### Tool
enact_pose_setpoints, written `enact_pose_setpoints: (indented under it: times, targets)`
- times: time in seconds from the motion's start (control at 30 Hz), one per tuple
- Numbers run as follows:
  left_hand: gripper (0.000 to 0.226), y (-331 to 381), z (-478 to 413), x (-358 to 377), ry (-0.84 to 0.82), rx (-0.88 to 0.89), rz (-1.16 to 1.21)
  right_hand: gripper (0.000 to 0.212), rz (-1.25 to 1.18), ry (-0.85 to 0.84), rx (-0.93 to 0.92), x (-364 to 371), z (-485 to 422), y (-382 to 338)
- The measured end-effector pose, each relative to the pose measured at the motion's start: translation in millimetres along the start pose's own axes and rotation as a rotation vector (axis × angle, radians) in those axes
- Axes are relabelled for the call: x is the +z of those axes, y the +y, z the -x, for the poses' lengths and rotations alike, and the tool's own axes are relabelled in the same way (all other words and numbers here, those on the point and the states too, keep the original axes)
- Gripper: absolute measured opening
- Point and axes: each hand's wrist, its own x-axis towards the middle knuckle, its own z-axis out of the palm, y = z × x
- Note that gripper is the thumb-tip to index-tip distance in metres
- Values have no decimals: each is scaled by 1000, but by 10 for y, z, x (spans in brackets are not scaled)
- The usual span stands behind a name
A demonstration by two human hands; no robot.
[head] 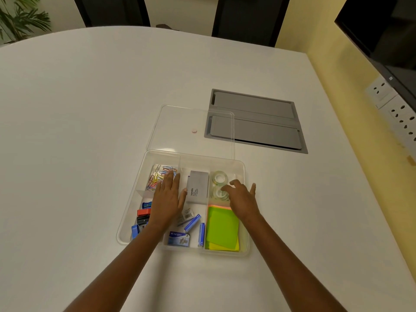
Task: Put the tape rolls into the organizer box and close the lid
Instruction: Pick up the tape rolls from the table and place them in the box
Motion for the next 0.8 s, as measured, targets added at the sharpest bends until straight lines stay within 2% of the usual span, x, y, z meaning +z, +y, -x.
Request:
enact_pose_setpoints:
  times: [0.1, 0.2, 0.37, 0.57, 0.73, 0.8]
  targets:
    - [68, -6, -107, 21, -14, -12, -41, 33, 141, -103, -27, -107, -153, -55]
    - [68, 2, -123, 65, -9, -19, -60, 26, 139, -100, -54, -119, -215, -89]
    - [66, 12, -105, 102, 17, -16, -60, 26, 82, 98, -21, -64, -319, -62]
    - [66, 14, -97, 106, 10, -15, -64, 26, 140, 64, -3, 6, -439, -82]
    - [66, -1, -112, 127, 13, -15, -68, 36, 174, 136, -35, 51, -470, -138]
    - [66, 0, -114, 132, 16, -15, -65, 34, 194, 144, -75, 44, -505, -203]
